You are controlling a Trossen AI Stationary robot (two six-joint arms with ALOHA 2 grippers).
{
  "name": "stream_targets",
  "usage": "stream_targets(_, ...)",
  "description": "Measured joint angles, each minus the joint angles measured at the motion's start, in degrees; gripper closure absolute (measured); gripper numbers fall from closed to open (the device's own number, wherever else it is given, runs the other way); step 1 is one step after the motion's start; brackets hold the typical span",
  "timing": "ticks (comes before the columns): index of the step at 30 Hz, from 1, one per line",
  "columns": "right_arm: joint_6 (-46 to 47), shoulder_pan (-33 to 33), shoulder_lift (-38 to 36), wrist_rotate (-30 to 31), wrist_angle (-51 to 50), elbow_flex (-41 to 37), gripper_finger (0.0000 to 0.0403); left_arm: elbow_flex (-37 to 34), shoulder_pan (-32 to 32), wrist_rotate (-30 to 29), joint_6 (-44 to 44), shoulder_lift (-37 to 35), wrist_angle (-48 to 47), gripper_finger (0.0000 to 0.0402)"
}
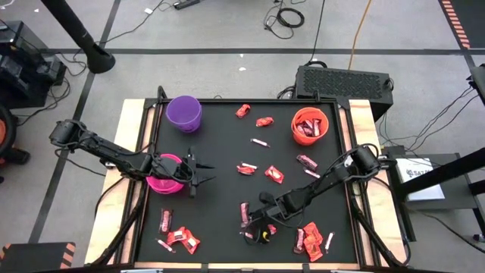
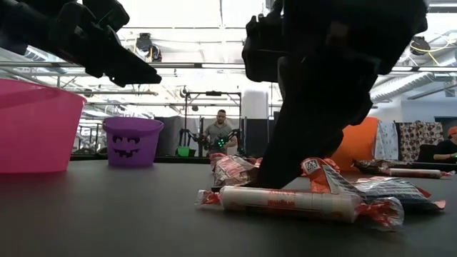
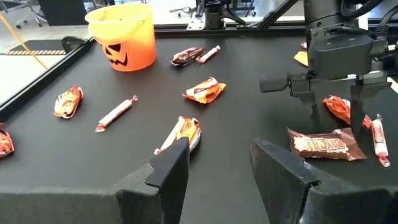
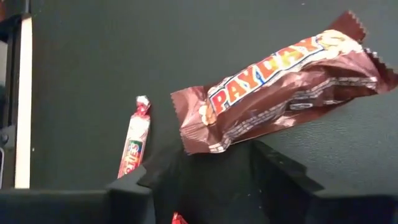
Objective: Sort candy by brand, put in halloween buckets
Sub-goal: Put the brown candy into the orange bucket
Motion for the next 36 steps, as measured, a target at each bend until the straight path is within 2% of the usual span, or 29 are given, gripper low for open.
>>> stream_targets(7, 2.3, -0.1, 0.1, 0.7, -0.4, 0.1, 0.0274, 0.0, 0.0, 0.0, -0.2, 0.0, 0.0, 0.0226)
stream_targets(13, -0.1, -0.2, 0.2, 3.4, -0.5, 0.1, 0.0383, 0.0, 0.0, 0.0, -0.2, 0.0, 0.0, 0.0226)
stream_targets(16, -1.3, -0.4, 0.1, 3.3, -0.5, 0.1, 0.0394, 0.0, 0.0, 0.0, -0.2, 0.0, 0.0, 0.0226)
stream_targets(19, -2.0, -0.7, -1.0, 3.3, -4.5, 1.5, 0.0401, 0.0, 0.0, 0.0, -0.2, 0.0, 0.0, 0.0226)
stream_targets(23, -2.1, -0.9, -3.1, 3.4, -12.3, 5.1, 0.0401, 0.0, 0.0, 0.0, -0.3, 0.0, -0.1, 0.0226)
stream_targets(28, -7.3, -0.6, -3.6, 4.2, -13.4, 7.3, 0.0383, 0.0, -0.1, 0.0, -1.4, 0.0, -0.2, 0.0226)
stream_targets(32, -10.4, -0.2, -3.0, 6.6, -9.8, 7.5, 0.0339, 0.0, -0.1, 0.0, -1.4, 0.0, -0.2, 0.0226)
stream_targets(36, -11.3, -0.1, -0.8, 7.0, -9.8, 7.5, 0.0269, 0.0, -0.1, 0.0, -1.4, 0.0, -0.4, 0.0226)
